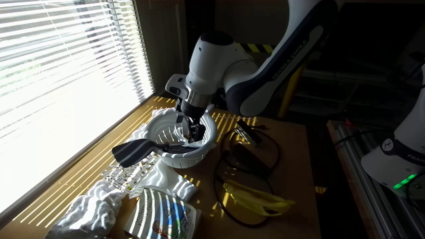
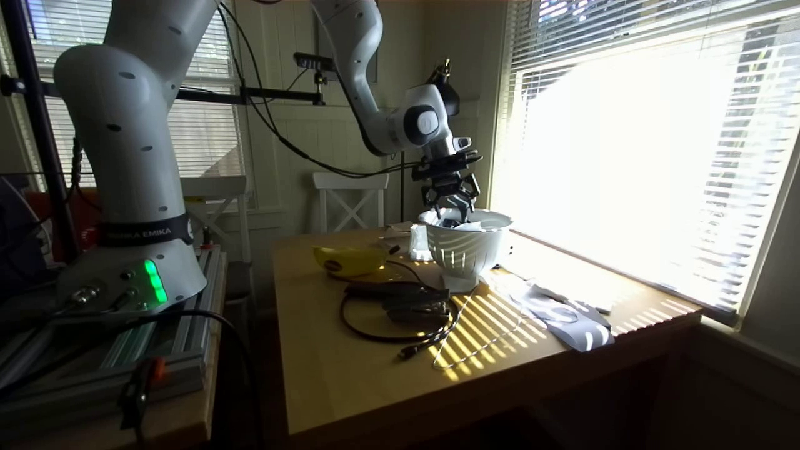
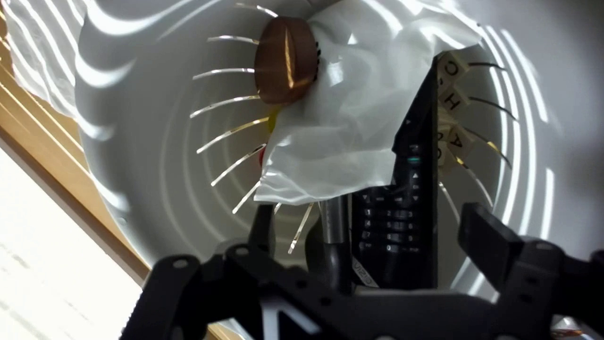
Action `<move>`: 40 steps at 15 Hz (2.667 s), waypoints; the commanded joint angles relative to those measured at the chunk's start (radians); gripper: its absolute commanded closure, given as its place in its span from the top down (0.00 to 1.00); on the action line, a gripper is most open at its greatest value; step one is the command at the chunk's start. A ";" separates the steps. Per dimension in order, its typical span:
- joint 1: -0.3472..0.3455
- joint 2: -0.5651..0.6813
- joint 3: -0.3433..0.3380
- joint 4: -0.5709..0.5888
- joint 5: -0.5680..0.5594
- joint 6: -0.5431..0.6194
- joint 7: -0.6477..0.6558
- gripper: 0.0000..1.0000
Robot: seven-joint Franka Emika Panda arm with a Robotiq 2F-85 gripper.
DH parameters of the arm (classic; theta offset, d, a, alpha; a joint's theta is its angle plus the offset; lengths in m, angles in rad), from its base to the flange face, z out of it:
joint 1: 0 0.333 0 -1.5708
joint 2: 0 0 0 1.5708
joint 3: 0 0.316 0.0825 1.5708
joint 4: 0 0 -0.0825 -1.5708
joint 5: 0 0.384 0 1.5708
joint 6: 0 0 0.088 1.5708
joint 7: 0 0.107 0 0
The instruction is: Take the stapler and spatula out of the white colander.
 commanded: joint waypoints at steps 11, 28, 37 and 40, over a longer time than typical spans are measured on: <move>-0.255 0.216 0.268 0.245 0.156 -0.054 -0.270 0.47; -0.185 0.219 0.204 0.311 0.243 -0.174 -0.240 0.06; -0.252 -0.083 0.315 -0.118 0.264 0.423 -0.157 0.06; -0.295 -0.182 0.349 -0.269 0.278 0.646 -0.074 0.06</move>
